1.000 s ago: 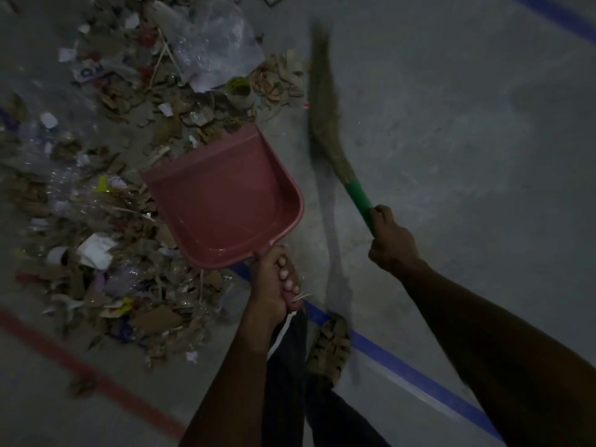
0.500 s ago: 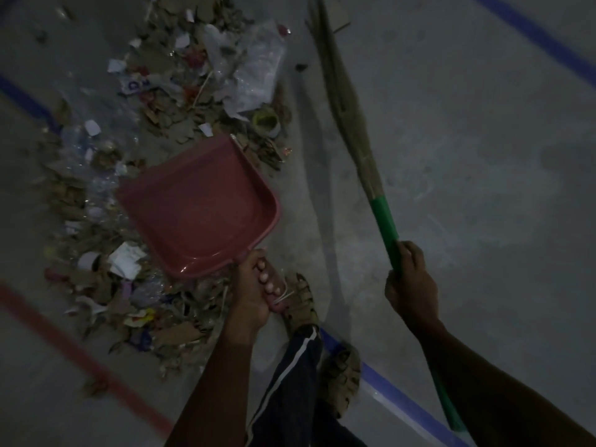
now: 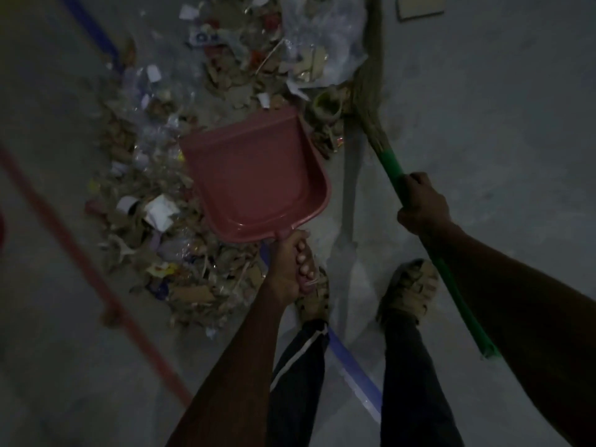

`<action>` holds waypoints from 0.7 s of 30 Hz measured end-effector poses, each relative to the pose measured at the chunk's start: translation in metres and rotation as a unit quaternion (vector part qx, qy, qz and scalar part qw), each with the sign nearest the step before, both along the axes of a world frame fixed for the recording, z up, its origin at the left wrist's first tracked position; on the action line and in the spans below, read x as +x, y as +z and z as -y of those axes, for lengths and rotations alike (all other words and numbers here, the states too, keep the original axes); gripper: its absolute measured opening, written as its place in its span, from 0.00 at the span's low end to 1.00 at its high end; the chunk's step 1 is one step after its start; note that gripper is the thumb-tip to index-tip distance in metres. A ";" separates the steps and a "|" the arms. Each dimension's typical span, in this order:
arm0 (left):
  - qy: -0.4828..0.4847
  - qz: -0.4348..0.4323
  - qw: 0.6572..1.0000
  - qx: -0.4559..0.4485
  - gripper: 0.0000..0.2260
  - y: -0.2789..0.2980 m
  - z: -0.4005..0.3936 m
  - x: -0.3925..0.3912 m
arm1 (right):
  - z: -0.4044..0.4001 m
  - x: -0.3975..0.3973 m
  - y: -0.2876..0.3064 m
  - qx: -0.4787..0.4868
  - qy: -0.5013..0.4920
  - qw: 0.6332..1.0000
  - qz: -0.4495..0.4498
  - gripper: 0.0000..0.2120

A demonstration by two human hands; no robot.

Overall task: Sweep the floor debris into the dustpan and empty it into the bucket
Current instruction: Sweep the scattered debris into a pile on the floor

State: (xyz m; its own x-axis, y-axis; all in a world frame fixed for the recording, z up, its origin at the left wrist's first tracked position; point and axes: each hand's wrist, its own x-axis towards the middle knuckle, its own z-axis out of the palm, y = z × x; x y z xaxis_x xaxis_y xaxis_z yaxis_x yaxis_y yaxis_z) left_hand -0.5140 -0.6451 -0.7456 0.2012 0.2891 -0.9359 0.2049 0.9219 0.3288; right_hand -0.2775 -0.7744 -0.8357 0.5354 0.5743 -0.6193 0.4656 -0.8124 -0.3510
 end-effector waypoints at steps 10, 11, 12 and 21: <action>0.240 -0.012 0.971 -0.018 0.17 0.012 0.054 -0.001 | 0.028 0.001 0.017 0.045 0.305 0.949 -0.067 0.33; 0.266 -0.011 0.964 -0.010 0.17 0.014 0.061 0.002 | 0.034 0.004 0.022 0.053 0.320 0.944 -0.060 0.33; 0.288 -0.008 0.958 -0.006 0.17 0.015 0.067 0.006 | 0.040 0.007 0.027 0.062 0.329 0.941 -0.052 0.33; 0.354 0.001 0.935 0.010 0.17 0.023 0.095 0.024 | 0.073 0.063 0.047 0.127 0.289 0.946 0.067 0.30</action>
